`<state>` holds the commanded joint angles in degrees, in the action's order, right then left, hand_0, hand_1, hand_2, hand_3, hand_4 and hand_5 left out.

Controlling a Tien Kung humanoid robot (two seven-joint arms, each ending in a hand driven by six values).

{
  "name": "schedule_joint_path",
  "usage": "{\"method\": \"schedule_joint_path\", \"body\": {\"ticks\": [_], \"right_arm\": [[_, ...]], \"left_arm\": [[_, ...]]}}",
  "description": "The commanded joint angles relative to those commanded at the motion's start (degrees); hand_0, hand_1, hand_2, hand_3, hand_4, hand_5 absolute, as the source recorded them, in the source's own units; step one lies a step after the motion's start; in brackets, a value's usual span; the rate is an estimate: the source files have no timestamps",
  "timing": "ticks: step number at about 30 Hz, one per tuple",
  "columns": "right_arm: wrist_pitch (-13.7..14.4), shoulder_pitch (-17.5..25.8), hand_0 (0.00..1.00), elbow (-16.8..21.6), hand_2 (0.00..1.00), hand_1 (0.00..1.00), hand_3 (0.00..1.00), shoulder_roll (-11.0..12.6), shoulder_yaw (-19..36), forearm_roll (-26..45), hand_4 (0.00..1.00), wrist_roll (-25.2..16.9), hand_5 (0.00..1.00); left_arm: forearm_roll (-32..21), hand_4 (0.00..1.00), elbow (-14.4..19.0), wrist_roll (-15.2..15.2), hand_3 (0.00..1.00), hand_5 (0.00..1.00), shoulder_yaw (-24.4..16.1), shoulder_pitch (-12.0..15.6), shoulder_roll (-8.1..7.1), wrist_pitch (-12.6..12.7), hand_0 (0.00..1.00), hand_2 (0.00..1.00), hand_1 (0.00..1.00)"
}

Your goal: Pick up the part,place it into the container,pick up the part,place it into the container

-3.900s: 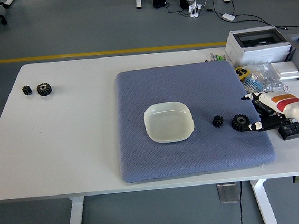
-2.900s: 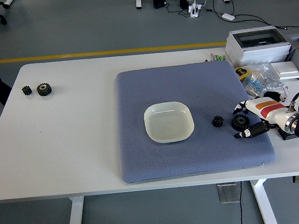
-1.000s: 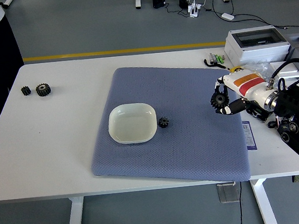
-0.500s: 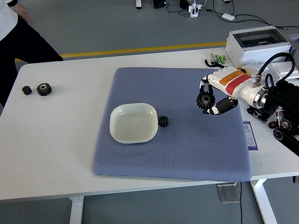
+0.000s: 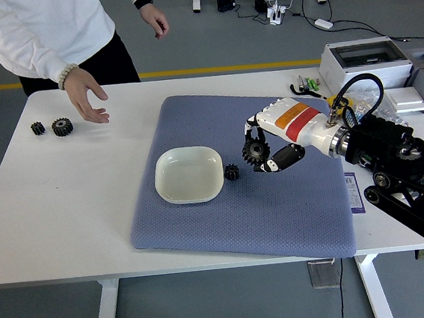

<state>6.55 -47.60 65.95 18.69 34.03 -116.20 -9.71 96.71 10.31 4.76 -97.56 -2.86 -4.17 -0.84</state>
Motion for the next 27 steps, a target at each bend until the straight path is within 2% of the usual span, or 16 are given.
{"method": "schedule_joint_path", "body": {"ticks": [8,27], "right_arm": [[-0.2,-0.4,0.002,0.8,0.224,0.084,0.388,-0.3,-1.0,0.6,0.864,-0.2,0.290],[-1.8,-2.1,0.002,-0.5,0.236,0.097,0.388,-1.2,-3.2,1.3,0.864,-0.5,0.294]], "left_arm": [[0.2,0.602,0.0,0.1,0.568,0.569,-0.3,0.0,-0.02,0.0,0.715,0.679,0.676],[0.8,0.601,0.0,0.1,0.568,0.568,-0.6,0.0,0.00,0.0,0.715,0.675,0.676]]}}
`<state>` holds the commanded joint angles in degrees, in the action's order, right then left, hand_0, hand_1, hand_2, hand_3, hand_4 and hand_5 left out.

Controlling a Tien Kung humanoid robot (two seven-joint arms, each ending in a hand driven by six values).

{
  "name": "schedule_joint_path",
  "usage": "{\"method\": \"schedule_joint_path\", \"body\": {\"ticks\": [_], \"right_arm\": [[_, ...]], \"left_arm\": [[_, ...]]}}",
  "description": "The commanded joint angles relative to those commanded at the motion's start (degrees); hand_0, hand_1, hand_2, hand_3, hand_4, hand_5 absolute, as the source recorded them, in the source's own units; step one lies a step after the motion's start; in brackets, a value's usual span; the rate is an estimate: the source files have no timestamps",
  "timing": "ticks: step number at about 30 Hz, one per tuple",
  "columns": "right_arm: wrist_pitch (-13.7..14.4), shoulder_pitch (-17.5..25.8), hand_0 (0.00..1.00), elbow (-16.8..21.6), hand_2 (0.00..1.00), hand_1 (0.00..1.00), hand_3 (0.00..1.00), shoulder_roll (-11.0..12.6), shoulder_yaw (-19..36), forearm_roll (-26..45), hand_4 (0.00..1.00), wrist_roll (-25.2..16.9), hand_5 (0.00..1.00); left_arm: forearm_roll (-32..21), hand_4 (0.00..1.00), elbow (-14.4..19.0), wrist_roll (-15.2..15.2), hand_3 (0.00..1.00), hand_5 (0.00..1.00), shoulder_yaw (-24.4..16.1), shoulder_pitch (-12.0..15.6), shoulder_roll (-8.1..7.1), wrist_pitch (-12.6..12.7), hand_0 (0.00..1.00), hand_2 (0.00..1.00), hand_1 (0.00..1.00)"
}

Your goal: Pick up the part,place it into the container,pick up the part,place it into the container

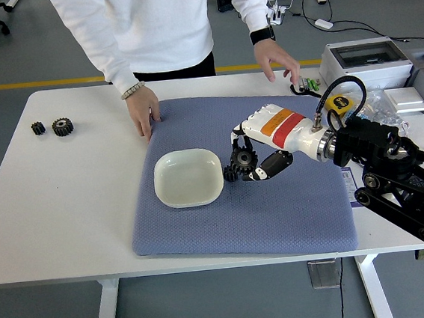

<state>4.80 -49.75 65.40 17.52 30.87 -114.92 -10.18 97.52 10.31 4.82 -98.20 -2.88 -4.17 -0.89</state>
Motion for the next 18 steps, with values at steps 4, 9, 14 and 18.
{"method": "schedule_joint_path", "body": {"ticks": [4,9,14,18], "right_arm": [[-0.4,-0.3,0.002,-0.2,0.236,0.097,0.388,-0.4,-0.6,0.1,0.864,0.0,0.294],[-0.8,-0.9,0.002,-0.7,0.238,0.098,0.393,-1.1,-1.6,0.4,0.862,0.0,0.293],[-0.9,-1.5,0.002,-2.0,0.239,0.104,0.394,-2.0,-2.6,1.4,0.861,0.0,0.293],[-0.9,-2.0,0.002,-3.2,0.241,0.103,0.394,-2.9,-3.3,1.9,0.860,0.0,0.294]], "left_arm": [[0.0,0.601,0.0,0.0,0.568,0.568,0.0,0.0,-0.04,0.0,0.715,0.675,0.676],[0.0,0.601,0.0,0.0,0.568,0.569,0.1,0.1,-0.06,0.0,0.715,0.678,0.676],[-0.1,0.602,0.0,0.1,0.568,0.569,0.1,0.2,-0.16,0.0,0.715,0.675,0.676],[-0.2,0.601,0.0,0.1,0.568,0.569,0.1,0.2,-0.19,0.0,0.715,0.674,0.676]]}}
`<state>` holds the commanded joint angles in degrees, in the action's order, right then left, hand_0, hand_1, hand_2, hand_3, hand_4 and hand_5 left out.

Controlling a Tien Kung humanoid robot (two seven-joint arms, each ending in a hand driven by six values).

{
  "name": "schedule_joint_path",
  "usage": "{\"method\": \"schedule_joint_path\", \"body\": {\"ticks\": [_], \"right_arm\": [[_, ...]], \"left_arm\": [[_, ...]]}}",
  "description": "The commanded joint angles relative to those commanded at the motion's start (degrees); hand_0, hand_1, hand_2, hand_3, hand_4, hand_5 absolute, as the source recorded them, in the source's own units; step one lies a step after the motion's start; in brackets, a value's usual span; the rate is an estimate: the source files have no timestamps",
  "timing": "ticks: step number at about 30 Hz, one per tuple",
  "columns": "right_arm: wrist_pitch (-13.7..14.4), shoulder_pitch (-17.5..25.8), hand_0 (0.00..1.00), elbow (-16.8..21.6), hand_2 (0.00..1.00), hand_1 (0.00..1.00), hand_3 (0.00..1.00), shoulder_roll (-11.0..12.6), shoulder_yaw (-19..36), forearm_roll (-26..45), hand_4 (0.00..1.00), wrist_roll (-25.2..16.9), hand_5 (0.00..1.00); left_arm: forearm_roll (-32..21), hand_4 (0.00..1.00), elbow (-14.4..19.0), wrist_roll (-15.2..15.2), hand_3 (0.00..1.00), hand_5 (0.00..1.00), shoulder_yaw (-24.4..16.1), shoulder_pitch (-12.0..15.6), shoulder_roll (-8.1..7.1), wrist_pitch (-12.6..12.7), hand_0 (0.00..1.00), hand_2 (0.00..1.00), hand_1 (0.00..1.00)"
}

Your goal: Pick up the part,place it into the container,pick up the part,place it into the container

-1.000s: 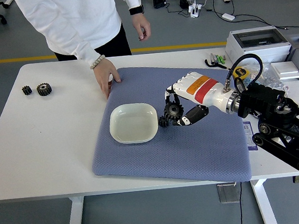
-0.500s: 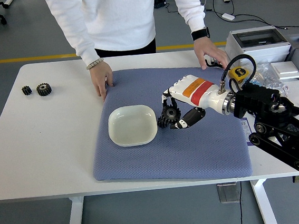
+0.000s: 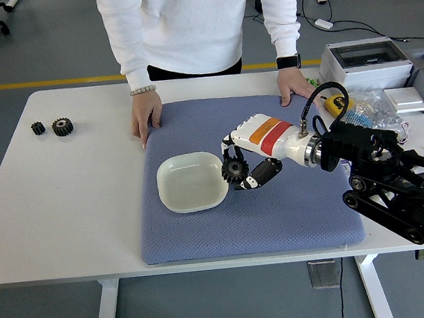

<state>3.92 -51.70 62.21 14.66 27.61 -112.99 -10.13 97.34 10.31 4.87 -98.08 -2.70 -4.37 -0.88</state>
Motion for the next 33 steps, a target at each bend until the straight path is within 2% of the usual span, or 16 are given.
{"method": "schedule_joint_path", "body": {"ticks": [10,11,23,33], "right_arm": [[-0.8,-1.0,0.002,-2.3,0.243,0.108,0.394,-2.6,-0.6,0.4,0.860,0.7,0.296],[-0.8,-1.1,0.002,-2.4,0.268,0.143,0.406,-2.8,-0.7,0.4,0.863,0.7,0.293],[-0.5,-2.5,0.002,-4.6,0.278,0.146,0.404,-6.3,-2.0,0.4,0.859,0.6,0.299],[-0.1,-3.7,0.002,-8.1,0.282,0.144,0.403,-9.6,-2.6,1.1,0.858,0.7,0.303]], "left_arm": [[-0.2,0.600,0.0,0.0,0.569,0.567,0.2,-0.1,-0.04,0.0,0.715,0.675,0.676],[-0.2,0.601,0.0,0.0,0.568,0.567,0.2,-0.1,-0.05,0.0,0.715,0.675,0.677],[-0.5,0.603,0.0,0.0,0.569,0.570,0.4,-0.1,-0.14,0.0,0.715,0.675,0.676],[-0.7,0.602,0.0,0.0,0.569,0.568,0.5,-0.1,-0.15,0.0,0.715,0.675,0.677]]}}
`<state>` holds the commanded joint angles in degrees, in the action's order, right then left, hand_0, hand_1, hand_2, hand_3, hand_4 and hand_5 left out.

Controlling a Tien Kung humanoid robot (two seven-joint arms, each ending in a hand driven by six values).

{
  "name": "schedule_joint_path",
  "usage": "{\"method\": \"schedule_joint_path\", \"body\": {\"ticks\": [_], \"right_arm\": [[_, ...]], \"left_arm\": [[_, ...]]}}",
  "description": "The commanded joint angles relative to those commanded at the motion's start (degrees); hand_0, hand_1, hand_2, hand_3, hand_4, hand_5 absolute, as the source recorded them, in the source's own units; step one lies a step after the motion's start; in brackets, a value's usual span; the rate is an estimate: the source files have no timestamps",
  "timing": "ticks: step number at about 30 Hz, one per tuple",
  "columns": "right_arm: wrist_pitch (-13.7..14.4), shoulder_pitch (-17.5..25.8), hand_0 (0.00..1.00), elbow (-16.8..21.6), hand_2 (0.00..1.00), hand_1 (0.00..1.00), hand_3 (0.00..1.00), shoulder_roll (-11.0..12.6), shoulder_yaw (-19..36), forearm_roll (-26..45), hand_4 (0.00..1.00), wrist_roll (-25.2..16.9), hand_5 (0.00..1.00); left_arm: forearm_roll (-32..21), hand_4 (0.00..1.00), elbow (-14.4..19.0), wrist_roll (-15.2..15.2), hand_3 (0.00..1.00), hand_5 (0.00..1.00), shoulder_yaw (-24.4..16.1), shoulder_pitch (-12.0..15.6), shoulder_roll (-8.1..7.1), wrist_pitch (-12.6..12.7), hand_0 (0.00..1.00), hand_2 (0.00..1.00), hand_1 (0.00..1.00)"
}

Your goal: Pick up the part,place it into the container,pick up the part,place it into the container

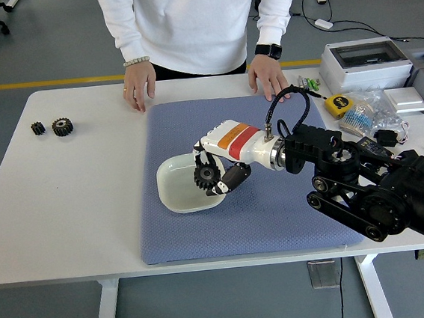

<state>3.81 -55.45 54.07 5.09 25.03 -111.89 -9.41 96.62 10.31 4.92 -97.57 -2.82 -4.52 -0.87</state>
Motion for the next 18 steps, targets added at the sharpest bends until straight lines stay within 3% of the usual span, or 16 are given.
{"method": "schedule_joint_path", "body": {"ticks": [12,18], "right_arm": [[1.6,-1.4,0.024,-5.2,0.300,0.164,0.403,-5.1,-1.5,1.1,0.853,1.4,0.311],[4.5,-1.6,0.064,-7.1,0.337,0.197,0.414,-5.1,-2.7,2.8,0.866,3.3,0.302]], "left_arm": [[-0.2,0.602,0.0,0.1,0.569,0.568,0.2,-0.1,-0.12,0.0,0.715,0.675,0.677],[-0.3,0.602,0.0,0.2,0.568,0.568,0.3,-0.1,-0.02,0.0,0.715,0.674,0.676]]}}
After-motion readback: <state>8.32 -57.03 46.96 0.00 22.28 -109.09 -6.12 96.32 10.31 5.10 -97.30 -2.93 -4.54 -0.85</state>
